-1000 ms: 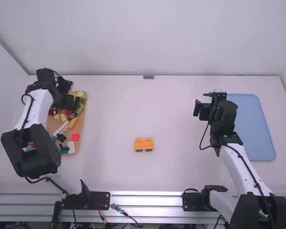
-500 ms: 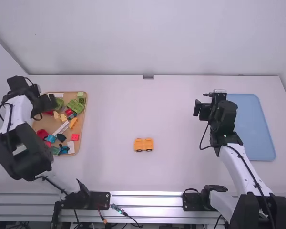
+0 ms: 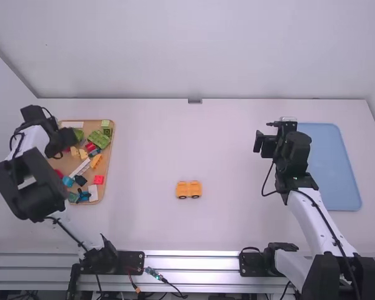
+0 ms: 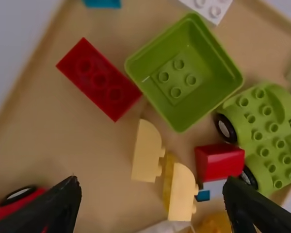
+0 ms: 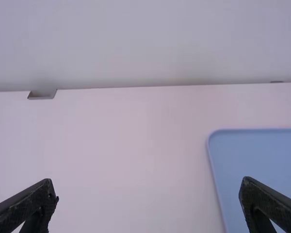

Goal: Assemble lego blocks to make yellow taxi

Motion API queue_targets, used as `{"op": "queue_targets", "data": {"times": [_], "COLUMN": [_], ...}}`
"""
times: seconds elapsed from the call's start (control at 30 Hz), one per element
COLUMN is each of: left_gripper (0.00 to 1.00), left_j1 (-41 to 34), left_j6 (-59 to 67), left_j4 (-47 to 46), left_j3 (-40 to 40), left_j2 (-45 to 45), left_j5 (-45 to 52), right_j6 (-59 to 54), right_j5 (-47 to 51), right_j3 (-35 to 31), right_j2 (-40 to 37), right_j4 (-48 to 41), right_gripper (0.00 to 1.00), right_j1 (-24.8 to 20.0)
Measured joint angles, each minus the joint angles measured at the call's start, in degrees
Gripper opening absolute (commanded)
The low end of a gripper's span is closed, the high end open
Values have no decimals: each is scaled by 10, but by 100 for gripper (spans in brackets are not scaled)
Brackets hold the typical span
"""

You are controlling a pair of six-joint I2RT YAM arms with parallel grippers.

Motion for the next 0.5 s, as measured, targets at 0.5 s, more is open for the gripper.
{"op": "queue_targets", "data": {"times": [0.5], "left_gripper": [57], "left_j1": [0], "left_j6": [21], "left_j4": [22], "left_j3": [0], "left_j2": [56], "left_j5": [-20], "right_j6": [1], "right_j5": [2], "right_j3": [0], "right_j2": [0], "right_j4": [-2], "right_gripper": [99], "right_j1": [0]}}
